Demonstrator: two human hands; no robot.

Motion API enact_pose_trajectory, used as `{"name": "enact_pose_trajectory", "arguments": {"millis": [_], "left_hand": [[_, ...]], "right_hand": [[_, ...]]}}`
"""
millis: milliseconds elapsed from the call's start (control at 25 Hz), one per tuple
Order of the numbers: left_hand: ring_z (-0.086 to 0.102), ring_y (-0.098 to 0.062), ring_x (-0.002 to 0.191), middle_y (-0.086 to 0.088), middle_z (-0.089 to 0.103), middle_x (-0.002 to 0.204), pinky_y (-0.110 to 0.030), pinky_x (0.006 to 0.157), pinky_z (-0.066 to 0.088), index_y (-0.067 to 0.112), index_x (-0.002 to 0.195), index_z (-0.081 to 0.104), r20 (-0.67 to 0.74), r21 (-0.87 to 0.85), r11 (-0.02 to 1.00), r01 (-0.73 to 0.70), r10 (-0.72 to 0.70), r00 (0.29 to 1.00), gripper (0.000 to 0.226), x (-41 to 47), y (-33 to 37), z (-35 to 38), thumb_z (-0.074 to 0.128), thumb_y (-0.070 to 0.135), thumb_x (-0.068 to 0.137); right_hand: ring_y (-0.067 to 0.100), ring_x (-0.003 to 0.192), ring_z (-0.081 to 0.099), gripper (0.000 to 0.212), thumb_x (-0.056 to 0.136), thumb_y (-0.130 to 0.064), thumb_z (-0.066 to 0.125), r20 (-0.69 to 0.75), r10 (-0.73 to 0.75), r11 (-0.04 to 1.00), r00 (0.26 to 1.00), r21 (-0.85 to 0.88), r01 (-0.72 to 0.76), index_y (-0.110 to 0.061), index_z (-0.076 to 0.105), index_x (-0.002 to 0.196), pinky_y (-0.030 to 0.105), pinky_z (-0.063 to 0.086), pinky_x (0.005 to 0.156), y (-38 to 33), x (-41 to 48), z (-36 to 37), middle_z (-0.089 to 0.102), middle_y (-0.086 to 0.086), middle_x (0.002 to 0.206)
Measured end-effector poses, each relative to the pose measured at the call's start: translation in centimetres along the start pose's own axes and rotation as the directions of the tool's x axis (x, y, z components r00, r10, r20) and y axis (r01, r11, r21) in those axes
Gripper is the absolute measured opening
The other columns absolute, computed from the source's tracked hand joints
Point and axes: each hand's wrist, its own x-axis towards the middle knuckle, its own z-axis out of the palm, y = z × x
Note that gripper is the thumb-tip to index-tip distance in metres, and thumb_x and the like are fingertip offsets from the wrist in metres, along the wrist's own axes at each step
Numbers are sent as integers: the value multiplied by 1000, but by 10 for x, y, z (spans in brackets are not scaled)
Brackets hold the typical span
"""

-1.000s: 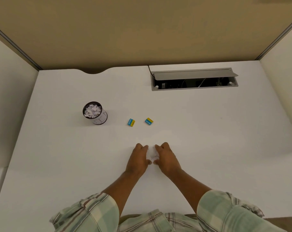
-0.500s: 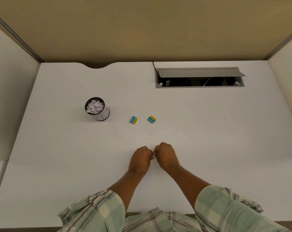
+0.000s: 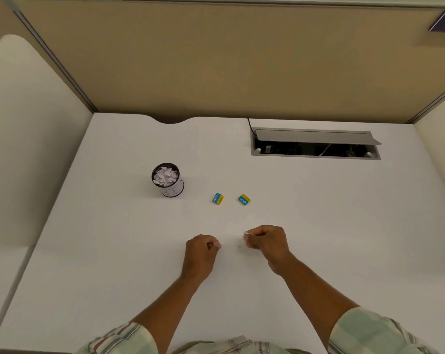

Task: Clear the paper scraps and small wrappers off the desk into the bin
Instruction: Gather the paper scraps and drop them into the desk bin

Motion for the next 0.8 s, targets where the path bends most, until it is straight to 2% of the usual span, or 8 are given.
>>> {"name": "enact_pose_trajectory", "arguments": {"millis": [120, 240, 360, 440, 560, 720, 800], "left_hand": [[65, -3, 74, 9, 71, 79, -8, 70, 46, 16, 83, 77, -61, -65, 997, 50, -54, 997, 5, 0, -12, -29, 74, 16, 87], [65, -3, 74, 12, 70, 76, -12, 70, 49, 15, 82, 77, -118, -111, 992, 54, -67, 991, 5, -1, -20, -54, 75, 15, 86], [66, -3, 73, 12, 71, 73, -17, 71, 53, 16, 76, 76, -173, -136, 989, 60, -83, 981, 9, -3, -35, -79, 75, 14, 85], [65, -5, 72, 11, 70, 71, -15, 68, 51, 19, 74, 75, -210, -142, 989, 43, -72, 975, 12, -1, -48, -93, 74, 14, 84], [65, -6, 76, 10, 69, 68, -12, 65, 48, 21, 71, 74, -239, -186, 980, 69, -113, 964, 14, -1, -64, -116, 73, 14, 84], [64, -9, 72, 8, 68, 65, -18, 64, 50, 22, 68, 73, -296, -208, 974, 85, -145, 944, 17, 3, -82, -137, 74, 14, 83], [63, -10, 71, 8, 67, 64, -17, 63, 48, 21, 65, 71, -311, -236, 968, 83, -156, 938, 19, 6, -86, -142, 74, 14, 83]], "right_hand": [[28, 74, 73, 10, 75, 2, 83, 58, -41, 994, 997, 100, 35, 4, 77, 83, 38, 63, 81, -38, -2, 32, 76, 20, 82], [30, 73, 73, 13, 74, 3, 83, 103, -113, 988, 988, 118, 100, 7, 75, 84, 38, 62, 82, -79, 6, 77, 76, 22, 82], [30, 72, 74, 8, 74, 0, 83, 148, -217, 976, 965, 18, 216, -1, 77, 79, 37, 63, 77, -117, 18, 136, 76, 16, 77], [22, 69, 73, 9, 73, -2, 81, 162, -304, 936, 939, -132, 326, -10, 77, 72, 34, 62, 72, -137, 28, 171, 76, 6, 72], [15, 69, 71, 14, 73, -1, 73, 183, -419, 813, 889, -361, 457, -14, 77, 69, 29, 60, 68, -158, 48, 216, 75, -3, 71], [17, 68, 68, 23, 78, 1, 59, 195, -482, 598, 854, -639, 484, -13, 75, 69, 20, 50, 57, -162, 78, 247, 74, 0, 74], [20, 73, 68, 25, 79, 1, 52, 256, -478, 479, 840, -726, 494, -10, 75, 75, 24, 53, 61, -159, 92, 251, 74, 5, 79]]}}
